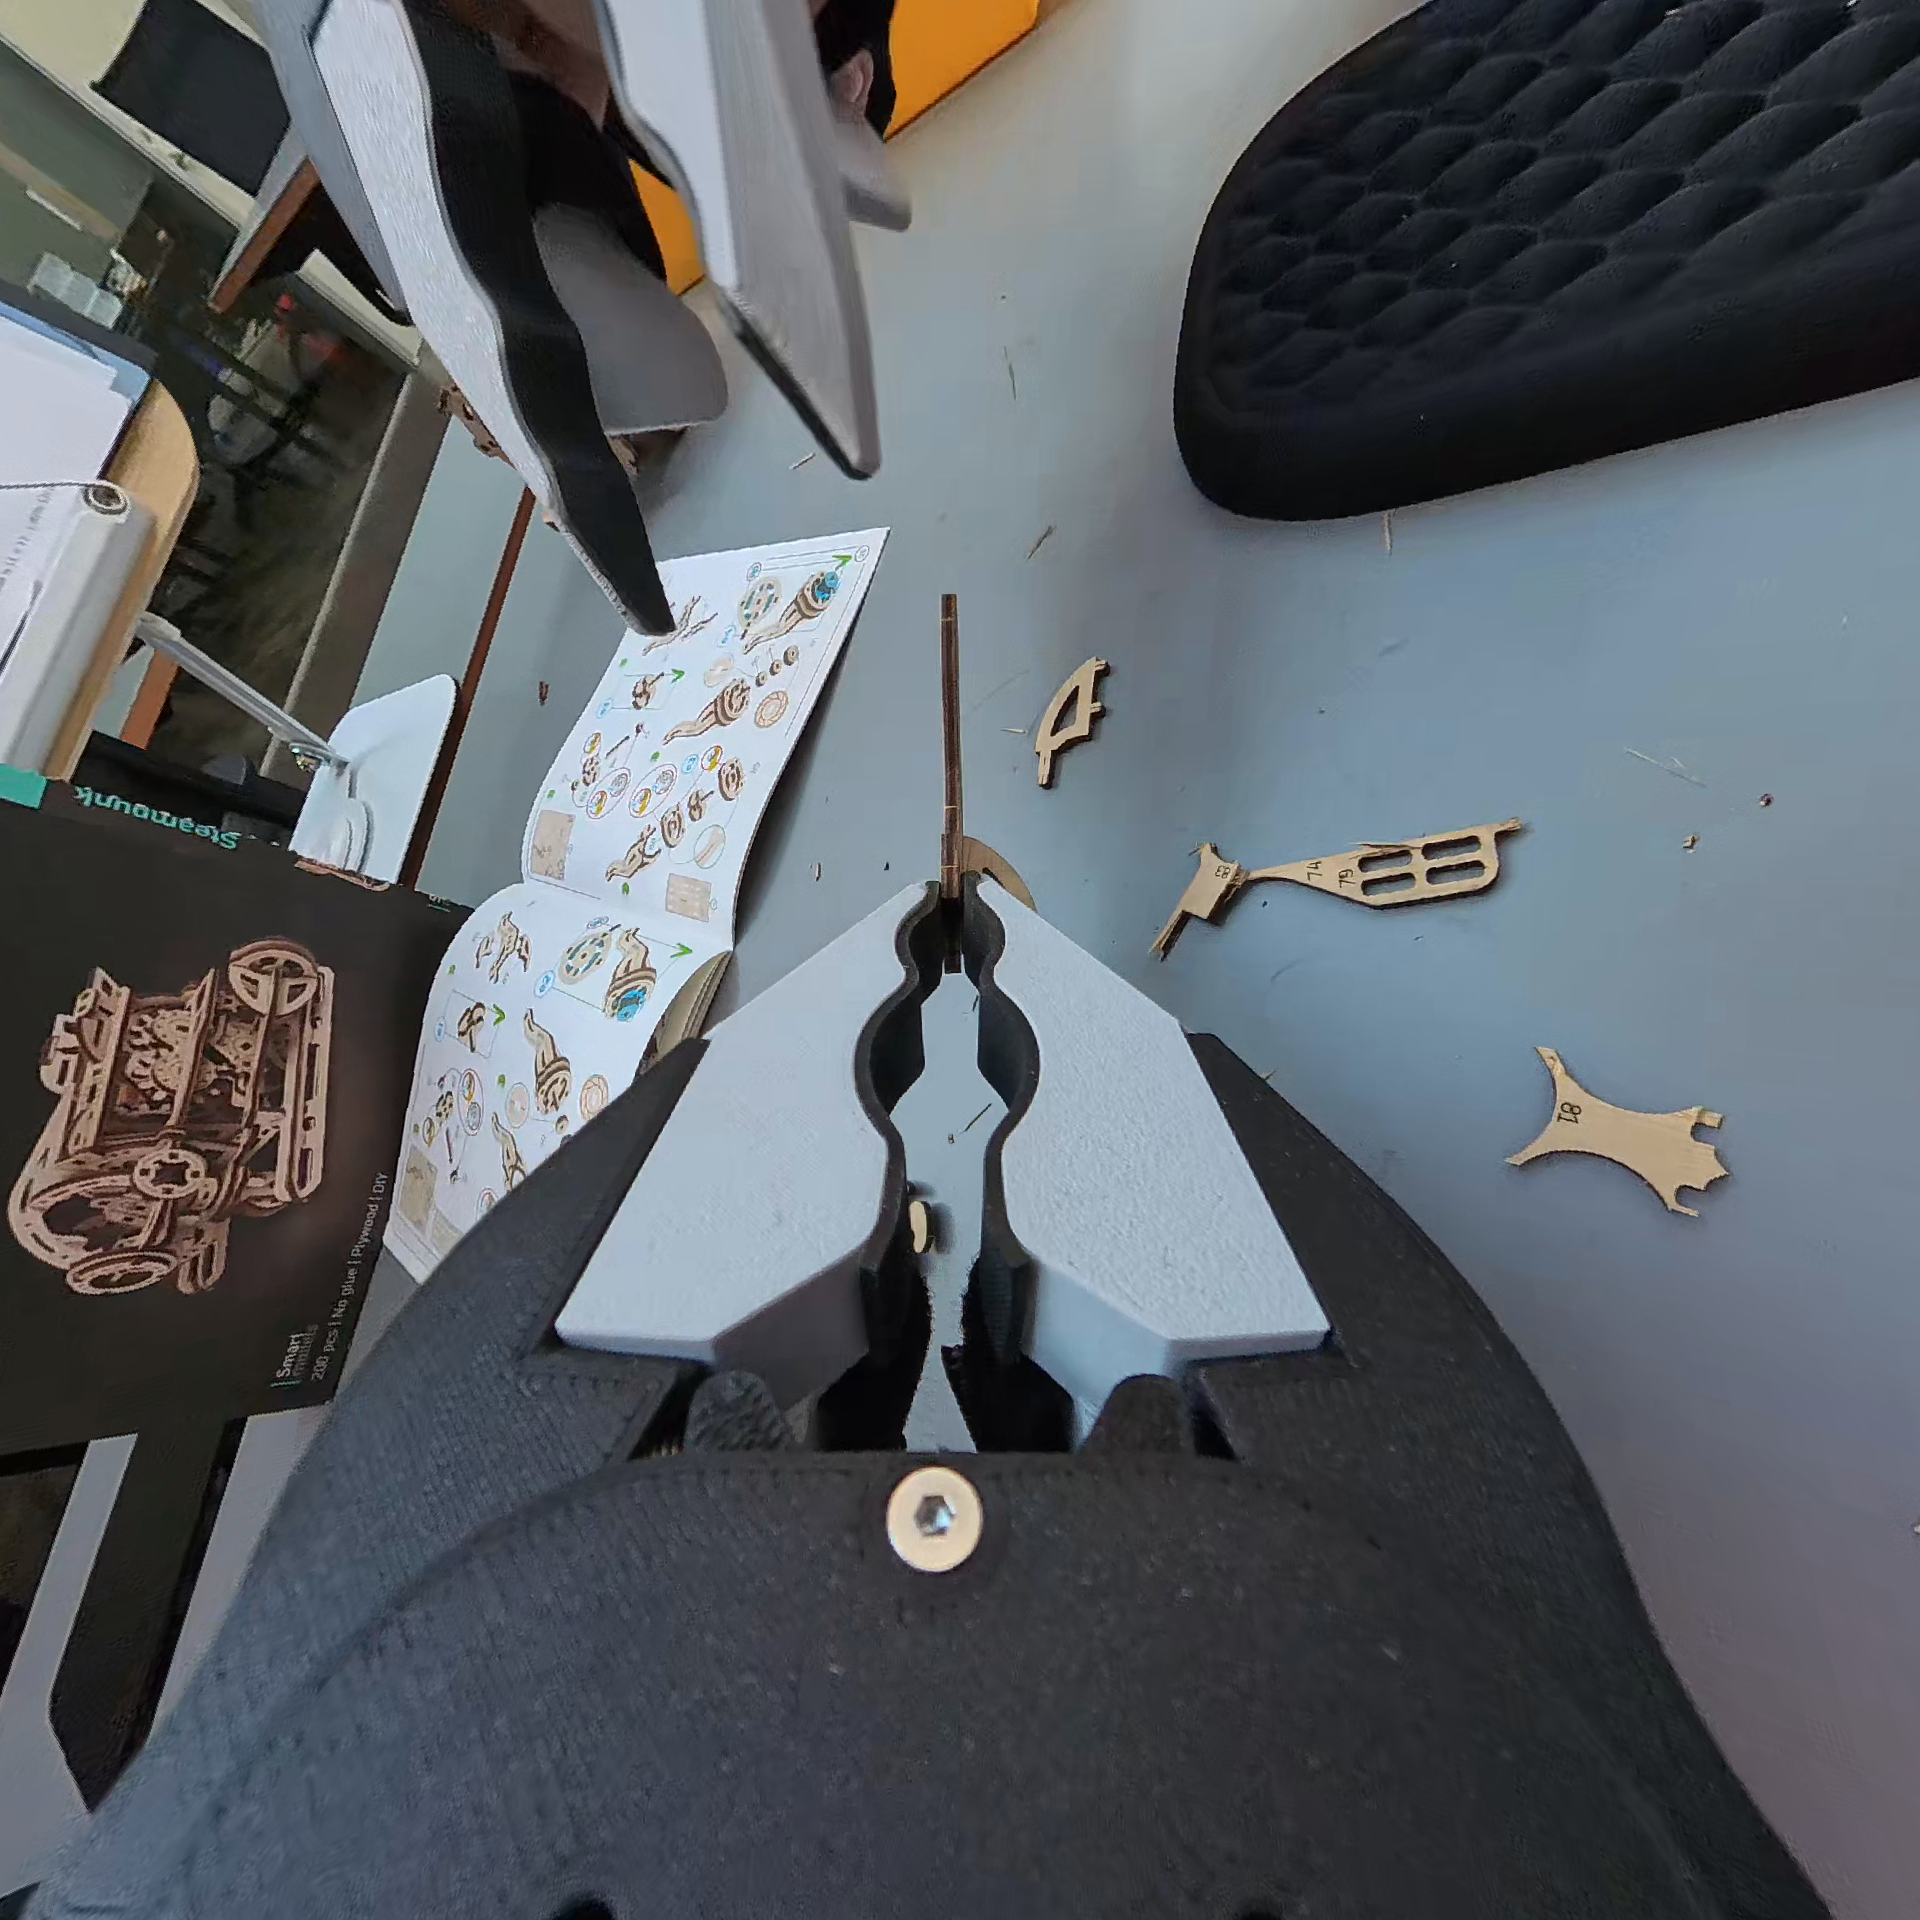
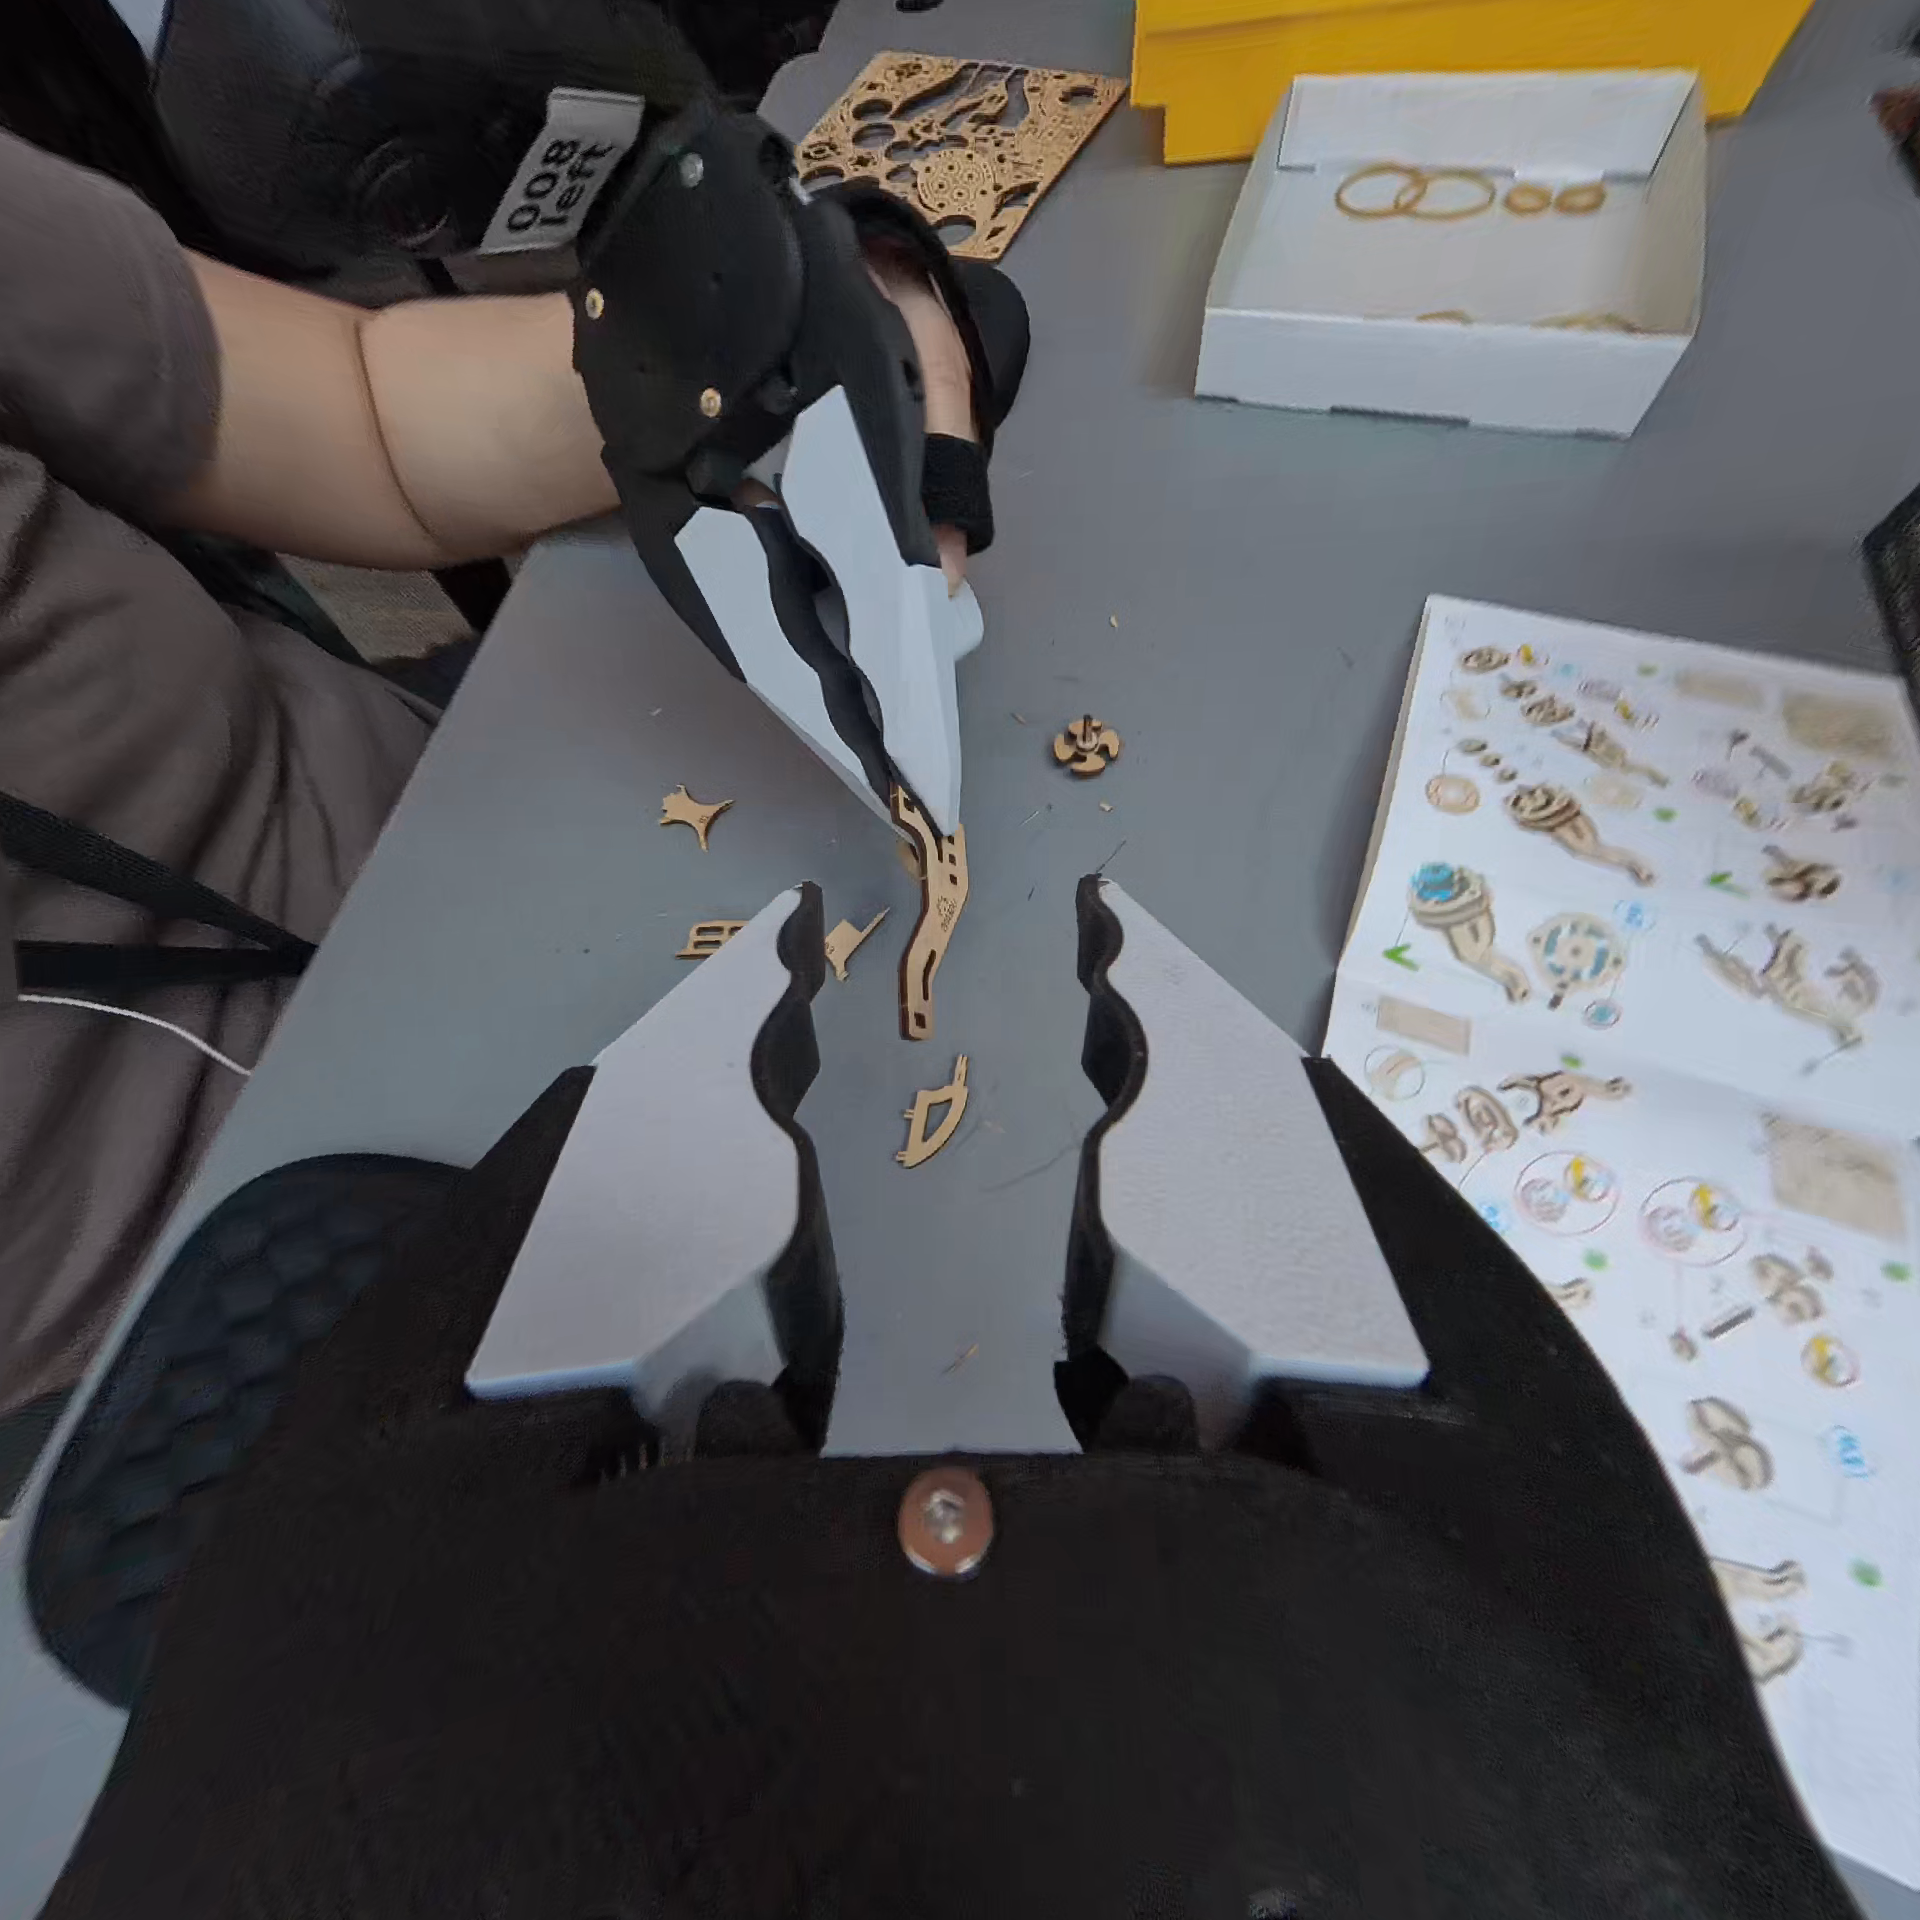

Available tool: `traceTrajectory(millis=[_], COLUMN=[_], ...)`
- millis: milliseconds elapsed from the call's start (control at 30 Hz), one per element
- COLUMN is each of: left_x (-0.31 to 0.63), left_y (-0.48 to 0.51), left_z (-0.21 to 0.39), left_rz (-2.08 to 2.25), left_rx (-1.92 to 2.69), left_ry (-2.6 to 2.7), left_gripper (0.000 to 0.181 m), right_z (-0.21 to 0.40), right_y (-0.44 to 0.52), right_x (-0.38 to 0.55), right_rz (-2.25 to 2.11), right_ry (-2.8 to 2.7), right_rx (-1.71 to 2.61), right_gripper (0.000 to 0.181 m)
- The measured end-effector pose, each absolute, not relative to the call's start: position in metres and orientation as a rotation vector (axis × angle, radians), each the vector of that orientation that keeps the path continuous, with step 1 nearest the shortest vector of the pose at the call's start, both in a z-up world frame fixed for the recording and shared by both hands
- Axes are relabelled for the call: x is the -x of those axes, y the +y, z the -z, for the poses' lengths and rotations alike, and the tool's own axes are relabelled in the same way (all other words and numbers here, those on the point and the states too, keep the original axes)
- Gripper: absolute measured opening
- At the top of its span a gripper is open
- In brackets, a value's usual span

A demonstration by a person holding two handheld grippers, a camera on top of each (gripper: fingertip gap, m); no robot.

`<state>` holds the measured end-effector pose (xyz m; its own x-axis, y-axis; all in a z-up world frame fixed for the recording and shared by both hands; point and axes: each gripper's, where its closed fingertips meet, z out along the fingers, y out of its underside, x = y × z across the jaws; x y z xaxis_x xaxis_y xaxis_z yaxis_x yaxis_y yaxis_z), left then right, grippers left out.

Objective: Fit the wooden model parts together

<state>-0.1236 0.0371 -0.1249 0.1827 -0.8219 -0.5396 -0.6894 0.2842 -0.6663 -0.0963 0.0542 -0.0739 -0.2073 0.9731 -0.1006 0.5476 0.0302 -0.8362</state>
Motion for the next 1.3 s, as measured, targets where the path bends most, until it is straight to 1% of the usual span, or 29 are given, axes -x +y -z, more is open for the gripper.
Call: traceTrajectory(millis=[67, 100, 133, 167, 233, 267, 300, 333, 400, 433, 500, 567, 600, 667, 767, 833, 900, 1067, 1200, 1300], left_x=[0.125, 0.126, 0.126, 0.125, 0.125, 0.125, 0.126, 0.128, 0.139, 0.147, 0.159, 0.160, 0.164, 0.170, 0.156, 0.147, 0.143, 0.129, 0.127, 0.125], left_y=[0.038, 0.038, 0.037, 0.037, 0.036, 0.036, 0.038, 0.044, 0.060, 0.066, 0.070, 0.055, 0.052, 0.059, 0.060, 0.060, 0.063, 0.065, 0.065, 0.066], left_z=[0.124, 0.124, 0.122, 0.121, 0.118, 0.116, 0.113, 0.106, 0.083, 0.069, 0.038, 0.006, -0.009, -0.013, -0.008, -0.011, -0.013, -0.018, -0.024, -0.023], left_rz=[0.187, 0.199, 0.212, 0.225, 0.253, 0.268, 0.280, 0.278, 0.291, 0.341, 0.589, 0.972, 1.132, 1.268, 1.280, 1.253, 1.207, 1.224, 1.248, 1.224], left_rx=[1.471, 1.481, 1.485, 1.487, 1.496, 1.500, 1.508, 1.522, 1.539, 1.550, 1.558, 1.457, 1.398, 1.390, 1.399, 1.358, 1.308, 1.287, 1.202, 1.202], left_ry=[1.532, 1.527, 1.520, 1.514, 1.498, 1.485, 1.457, 1.383, 1.184, 1.072, 0.813, 0.632, 0.515, 0.326, 0.258, 0.215, 0.166, 0.152, 0.131, 0.161], left_gripper=[0.001, 0.001, 0.001, 0.001, 0.001, 0.001, 0.001, 0.005, 0.031, 0.037, 0.046, 0.050, 0.049, 0.048, 0.043, 0.034, 0.030, 0.028, 0.009, 0.003], right_z=[0.085, 0.096, 0.106, 0.115, 0.125, 0.127, 0.127, 0.123, 0.111, 0.102, 0.081, 0.062, 0.053, 0.037, 0.018, 0.009, 0.004, 0.000, -0.003, -0.006], right_y=[0.045, 0.048, 0.052, 0.051, 0.045, 0.045, 0.047, 0.051, 0.059, 0.064, 0.073, 0.081, 0.083, 0.085, 0.083, 0.082, 0.083, 0.082, 0.079, 0.075], right_x=[0.107, 0.110, 0.111, 0.110, 0.112, 0.112, 0.112, 0.114, 0.116, 0.117, 0.120, 0.120, 0.120, 0.120, 0.120, 0.119, 0.118, 0.118, 0.119, 0.120], right_rz=[-0.810, -0.676, -0.573, -0.532, -0.564, -0.556, -0.529, -0.500, -0.471, -0.460, -0.443, -0.390, -0.364, -0.324, -0.314, -0.302, -0.277, -0.269, -0.267, -0.281], right_ry=[-1.893, -1.924, -1.947, -1.978, -2.008, -2.019, -2.015, -1.985, -1.913, -1.855, -1.737, -1.633, -1.583, -1.492, -1.391, -1.336, -1.295, -1.240, -1.209, -1.198], right_rx=[1.400, 1.386, 1.391, 1.406, 1.426, 1.422, 1.402, 1.379, 1.368, 1.356, 1.313, 1.274, 1.250, 1.218, 1.188, 1.173, 1.159, 1.150, 1.127, 1.121], right_gripper=[0.047, 0.038, 0.035, 0.034, 0.025, 0.010, 0.002, 0.000, 0.000, 0.000, 0.001, 0.001, 0.001, 0.000, 0.000, 0.001, 0.001, 0.001, 0.001, 0.001])
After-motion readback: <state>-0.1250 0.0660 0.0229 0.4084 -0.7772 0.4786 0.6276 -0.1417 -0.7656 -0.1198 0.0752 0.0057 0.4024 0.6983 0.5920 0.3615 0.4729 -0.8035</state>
